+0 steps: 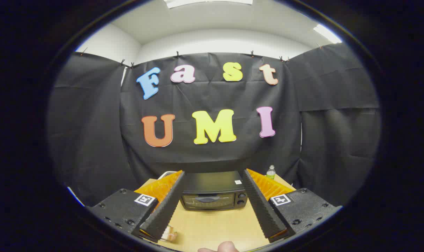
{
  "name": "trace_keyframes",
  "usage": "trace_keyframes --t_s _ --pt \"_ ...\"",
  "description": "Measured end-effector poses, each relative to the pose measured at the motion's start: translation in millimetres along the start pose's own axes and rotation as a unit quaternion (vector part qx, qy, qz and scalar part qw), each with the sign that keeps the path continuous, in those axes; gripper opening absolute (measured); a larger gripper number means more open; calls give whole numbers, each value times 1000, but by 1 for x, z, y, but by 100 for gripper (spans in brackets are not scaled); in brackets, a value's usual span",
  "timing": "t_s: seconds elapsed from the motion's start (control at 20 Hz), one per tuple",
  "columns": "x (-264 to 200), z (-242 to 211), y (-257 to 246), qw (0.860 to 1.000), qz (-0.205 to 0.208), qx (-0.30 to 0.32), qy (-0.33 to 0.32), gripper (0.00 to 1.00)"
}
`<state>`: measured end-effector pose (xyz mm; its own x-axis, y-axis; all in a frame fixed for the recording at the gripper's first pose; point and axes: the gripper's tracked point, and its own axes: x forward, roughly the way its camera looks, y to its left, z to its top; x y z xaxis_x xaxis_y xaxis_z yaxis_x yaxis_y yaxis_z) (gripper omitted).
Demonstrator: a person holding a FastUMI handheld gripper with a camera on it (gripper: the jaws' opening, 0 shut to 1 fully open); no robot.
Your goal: Open the toaster oven, put the food inside, and close the toaster oven door.
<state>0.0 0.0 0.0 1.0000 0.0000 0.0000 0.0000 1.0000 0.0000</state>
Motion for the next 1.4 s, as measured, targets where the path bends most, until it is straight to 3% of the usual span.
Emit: trace_keyframes --t_s 1.4 --pt "24 -19 -6 999 14 3 29 100"
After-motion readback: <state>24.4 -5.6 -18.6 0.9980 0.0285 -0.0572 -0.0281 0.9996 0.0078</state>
